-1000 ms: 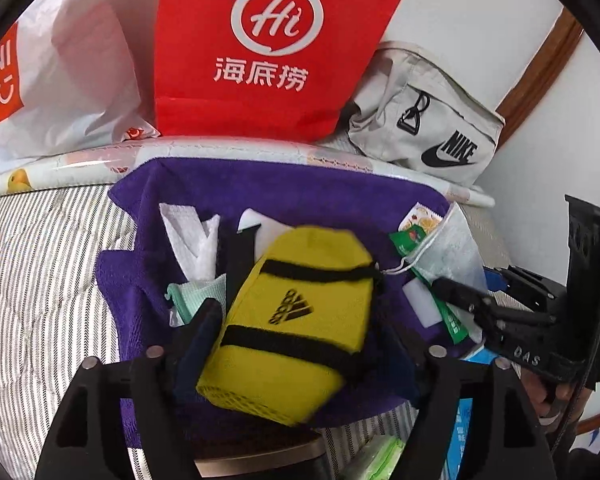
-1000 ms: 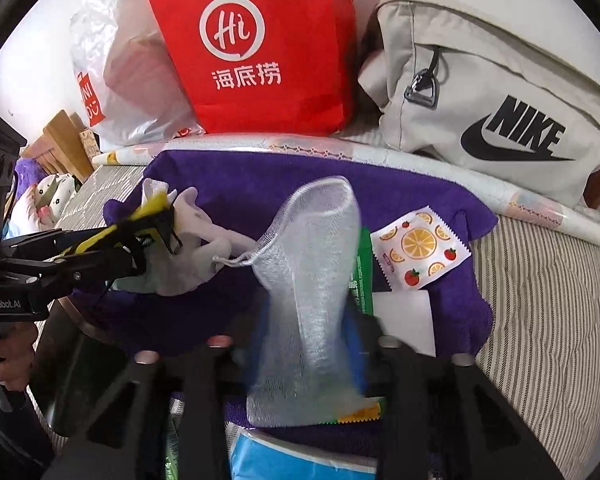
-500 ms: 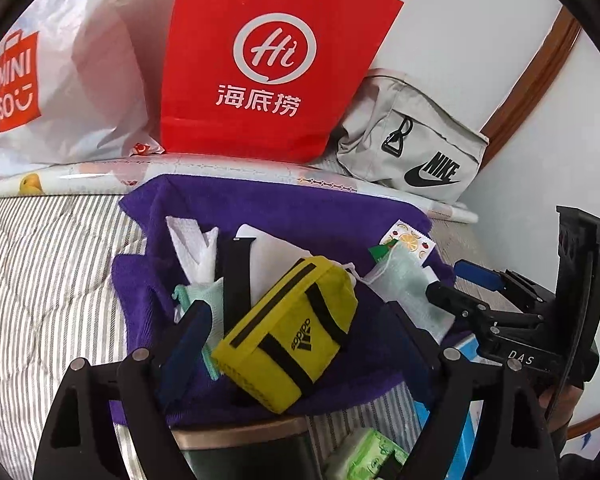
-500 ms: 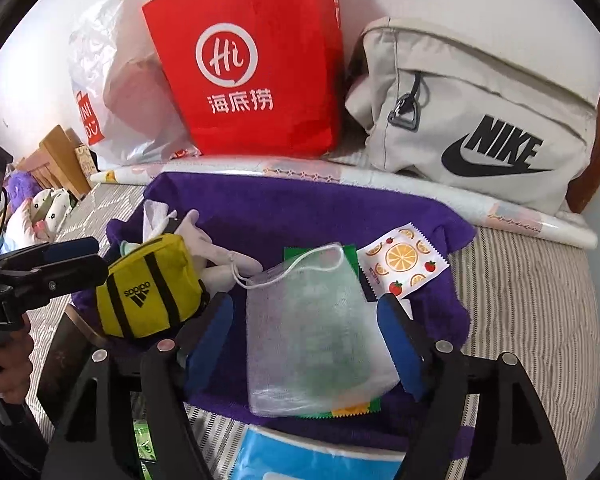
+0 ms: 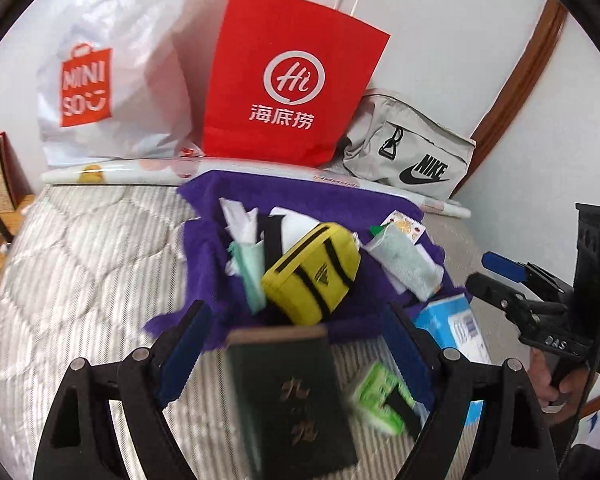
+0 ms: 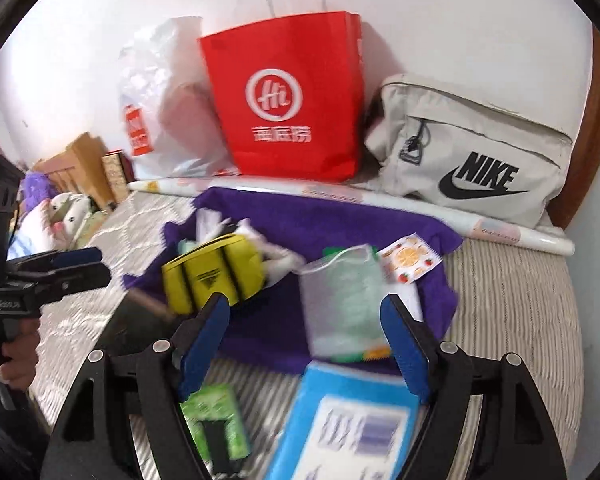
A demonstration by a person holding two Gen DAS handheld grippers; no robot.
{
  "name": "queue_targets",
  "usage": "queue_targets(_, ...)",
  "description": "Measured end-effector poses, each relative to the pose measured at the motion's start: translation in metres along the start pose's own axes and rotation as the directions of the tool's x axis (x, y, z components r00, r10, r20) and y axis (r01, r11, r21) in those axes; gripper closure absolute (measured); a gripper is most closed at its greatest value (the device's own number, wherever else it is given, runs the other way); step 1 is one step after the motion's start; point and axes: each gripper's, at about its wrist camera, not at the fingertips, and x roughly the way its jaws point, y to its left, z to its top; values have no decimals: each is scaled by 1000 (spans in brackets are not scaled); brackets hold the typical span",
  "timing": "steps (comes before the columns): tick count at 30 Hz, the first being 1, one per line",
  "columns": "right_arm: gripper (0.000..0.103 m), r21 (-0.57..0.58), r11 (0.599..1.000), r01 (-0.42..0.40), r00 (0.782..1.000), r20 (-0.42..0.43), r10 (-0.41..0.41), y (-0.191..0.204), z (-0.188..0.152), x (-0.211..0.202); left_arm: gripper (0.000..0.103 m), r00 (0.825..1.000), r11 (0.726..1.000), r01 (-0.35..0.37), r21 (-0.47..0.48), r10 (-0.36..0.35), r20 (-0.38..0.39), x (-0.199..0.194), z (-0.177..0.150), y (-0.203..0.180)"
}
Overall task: Organize soft objects
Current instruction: 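Release the yellow pouch with the left tool while the right tool drops the mesh bag, then move both tools back toward the tin box and green tissue pack, then grasp the black watch strap beside the green tissue pack with the right tool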
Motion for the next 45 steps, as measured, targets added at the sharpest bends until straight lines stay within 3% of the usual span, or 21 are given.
queue_targets(5, 26, -57, 998, -12, 1000, -27, 11, 24, -32, -10, 18, 999, 999, -41, -2, 41, 16, -24, -25, 4)
queue_targets(9, 47, -95, 995, -29, 997, -77, 22, 42, -60, -8, 18, 999, 999, -37, -21, 37, 10, -31, -44, 8)
queue_targets(11, 52, -102, 993, -54, 993, -112, 42, 50, -70, -1, 18, 999, 999, -30, -33, 31, 12, -35, -51, 12)
queue_targets(17, 52, -113, 991, -75, 983, -178, 54, 66, -86, 20, 18, 1000, 998, -19, -52, 20, 16, -41, -66, 18)
queue_targets(24, 54, -152, 988, -20, 972, -233, -17, 74, -90, 43, 18, 1000, 996, 7, -92, -5, 22, -42, -76, 34)
queue_targets(26, 54, -149, 989, -11, 960, -279, -31, 74, -95, 55, 18, 1000, 996, 11, -94, -10, 20, -40, -77, 36)
queue_targets(30, 53, -201, 979, 37, 963, -254, -89, 86, -99, 60, 18, 1000, 994, 21, -108, -19, 18, -38, -82, 42)
queue_targets(36, 64, -171, 985, -1, 966, -256, -43, 85, -105, 48, 18, 1000, 991, 27, -131, -26, 7, -37, -89, 47)
queue_targets(45, 64, -148, 987, -69, 962, -272, 27, 100, -141, 14, 18, 999, 992, 30, -122, -31, -7, -42, -105, 37)
